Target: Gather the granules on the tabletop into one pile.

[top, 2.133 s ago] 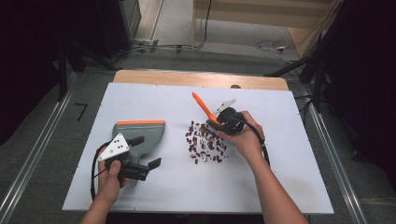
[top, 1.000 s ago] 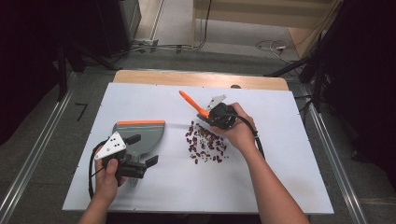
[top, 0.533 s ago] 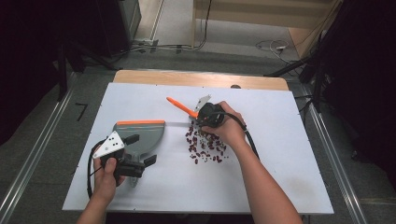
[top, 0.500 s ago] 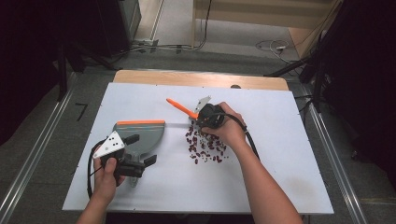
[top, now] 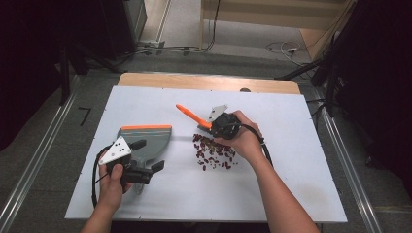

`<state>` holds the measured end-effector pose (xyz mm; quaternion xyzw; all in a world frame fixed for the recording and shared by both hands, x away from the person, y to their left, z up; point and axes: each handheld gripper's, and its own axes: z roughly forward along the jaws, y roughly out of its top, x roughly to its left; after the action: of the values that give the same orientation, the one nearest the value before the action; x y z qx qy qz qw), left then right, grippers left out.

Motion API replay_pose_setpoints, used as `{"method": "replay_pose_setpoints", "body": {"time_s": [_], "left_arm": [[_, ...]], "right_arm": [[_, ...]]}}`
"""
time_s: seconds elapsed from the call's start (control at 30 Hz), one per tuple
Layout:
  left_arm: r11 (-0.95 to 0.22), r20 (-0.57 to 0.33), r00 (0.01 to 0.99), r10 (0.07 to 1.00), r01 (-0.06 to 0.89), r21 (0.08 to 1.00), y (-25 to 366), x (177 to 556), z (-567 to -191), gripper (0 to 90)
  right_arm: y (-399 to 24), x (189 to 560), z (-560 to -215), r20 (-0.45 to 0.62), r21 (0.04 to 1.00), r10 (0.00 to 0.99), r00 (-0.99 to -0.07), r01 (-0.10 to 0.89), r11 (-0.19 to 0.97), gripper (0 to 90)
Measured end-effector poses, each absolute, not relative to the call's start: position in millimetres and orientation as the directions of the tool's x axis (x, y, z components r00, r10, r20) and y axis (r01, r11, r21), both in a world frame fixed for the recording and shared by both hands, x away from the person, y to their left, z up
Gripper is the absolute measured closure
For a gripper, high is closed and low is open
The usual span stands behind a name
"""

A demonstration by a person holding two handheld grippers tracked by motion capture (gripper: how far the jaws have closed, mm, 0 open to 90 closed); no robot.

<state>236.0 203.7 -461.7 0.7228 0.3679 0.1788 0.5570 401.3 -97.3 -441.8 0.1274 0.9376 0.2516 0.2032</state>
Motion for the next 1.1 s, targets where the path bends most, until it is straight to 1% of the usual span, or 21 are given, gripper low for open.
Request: {"method": "replay_pose_setpoints", "body": {"time_s": [0.13, 0.2, 0.3, 0.37, 0.5, 0.67, 0.83, 0.9, 1.0, 1.07, 1.1], "left_arm": [[-0.110, -0.153, 0.664, 0.731, 0.337, 0.935, 205.5, 236.7, -462.4, 0.0], [-0.112, -0.154, 0.668, 0.728, 0.338, 0.934, 205.1, 236.5, -462.8, 0.0], [-0.119, -0.151, 0.670, 0.727, 0.339, 0.933, 204.9, 236.7, -463.4, 0.0], [-0.116, -0.153, 0.669, 0.727, 0.340, 0.933, 204.8, 236.7, -463.4, 0.0], [-0.115, -0.154, 0.668, 0.728, 0.340, 0.934, 203.8, 236.3, -463.4, 0.0], [-0.117, -0.154, 0.668, 0.728, 0.342, 0.932, 202.4, 236.4, -463.4, 0.0], [-0.120, -0.152, 0.668, 0.729, 0.343, 0.932, 202.6, 236.7, -464.2, 0.0], [-0.118, -0.153, 0.665, 0.731, 0.343, 0.932, 203.6, 236.9, -464.3, 0.0], [-0.117, -0.149, 0.662, 0.735, 0.340, 0.933, 205.1, 236.5, -464.3, 0.0], [-0.112, -0.149, 0.659, 0.737, 0.337, 0.935, 206.4, 236.0, -463.7, 0.0], [-0.109, -0.150, 0.657, 0.739, 0.336, 0.935, 207.2, 235.7, -463.4, 0.0]], "right_arm": [[-95.6, 410.9, -449.1, -0.338, 0.504, 0.342, -0.877, 0.139, 0.853, 68.6], [-94.4, 411.9, -451.3, -0.310, 0.519, 0.347, -0.885, 0.148, 0.842, 68.6], [-89.1, 405.3, -453.1, -0.301, 0.498, 0.323, -0.897, 0.141, 0.855, 68.5], [-87.1, 399.2, -454.1, -0.316, 0.474, 0.290, -0.903, 0.114, 0.873, 68.4], [-91.6, 390.5, -451.3, -0.290, 0.483, 0.287, -0.913, 0.119, 0.867, 68.5], [-93.9, 388.1, -443.5, -0.300, 0.510, 0.315, -0.901, 0.128, 0.851, 68.6], [-88.9, 399.2, -444.0, -0.343, 0.510, 0.334, -0.878, 0.124, 0.851, 68.6], [-86.5, 403.1, -446.6, -0.354, 0.500, 0.326, -0.877, 0.117, 0.858, 68.6], [-83.6, 406.1, -452.6, -0.315, 0.521, 0.327, -0.891, 0.126, 0.844, 68.5], [-81.6, 403.8, -453.1, -0.311, 0.512, 0.316, -0.896, 0.122, 0.850, 68.6], [-81.2, 401.6, -453.0, -0.292, 0.509, 0.309, -0.905, 0.126, 0.851, 68.5]]}}
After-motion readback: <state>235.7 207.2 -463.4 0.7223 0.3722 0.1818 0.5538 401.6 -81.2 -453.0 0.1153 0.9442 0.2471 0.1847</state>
